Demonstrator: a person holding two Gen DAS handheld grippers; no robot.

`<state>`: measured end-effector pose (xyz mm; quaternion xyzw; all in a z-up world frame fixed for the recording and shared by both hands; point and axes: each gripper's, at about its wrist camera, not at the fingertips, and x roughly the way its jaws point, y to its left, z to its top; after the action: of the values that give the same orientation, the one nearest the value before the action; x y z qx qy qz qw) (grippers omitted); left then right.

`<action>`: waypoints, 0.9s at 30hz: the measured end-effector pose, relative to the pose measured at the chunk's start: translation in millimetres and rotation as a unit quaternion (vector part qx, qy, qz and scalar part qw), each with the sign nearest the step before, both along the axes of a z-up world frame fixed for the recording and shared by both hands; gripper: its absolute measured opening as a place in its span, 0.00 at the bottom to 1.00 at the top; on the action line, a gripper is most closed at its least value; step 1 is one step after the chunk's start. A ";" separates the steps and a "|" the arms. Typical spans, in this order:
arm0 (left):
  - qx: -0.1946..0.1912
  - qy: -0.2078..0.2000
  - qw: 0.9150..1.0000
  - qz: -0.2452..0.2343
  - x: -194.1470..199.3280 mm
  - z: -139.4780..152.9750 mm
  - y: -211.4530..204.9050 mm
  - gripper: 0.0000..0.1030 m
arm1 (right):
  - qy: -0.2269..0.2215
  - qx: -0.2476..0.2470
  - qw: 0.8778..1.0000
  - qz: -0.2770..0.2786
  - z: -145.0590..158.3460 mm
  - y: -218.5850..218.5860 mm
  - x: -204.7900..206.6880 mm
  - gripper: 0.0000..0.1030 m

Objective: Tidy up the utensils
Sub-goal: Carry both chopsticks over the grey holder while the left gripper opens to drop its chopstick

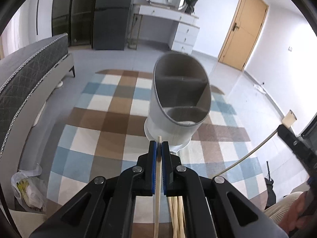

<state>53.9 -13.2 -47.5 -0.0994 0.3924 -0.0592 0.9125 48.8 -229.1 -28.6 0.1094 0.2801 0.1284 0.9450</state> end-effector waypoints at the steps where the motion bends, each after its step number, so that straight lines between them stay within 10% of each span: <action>1: 0.000 -0.003 1.000 -0.001 -4.0 3.0 -0.8 0.01 | -0.004 -0.006 1.000 0.003 1.1 2.9 -3.5 0.03; 27: -0.007 -0.047 0.998 -0.050 13.4 59.5 22.7 0.00 | -0.043 -0.019 0.999 0.024 44.3 13.4 -5.6 0.03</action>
<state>67.3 9.5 12.0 -0.0836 0.3527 -0.1120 0.9252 43.2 -215.7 15.7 0.0793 0.2438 0.1501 0.9548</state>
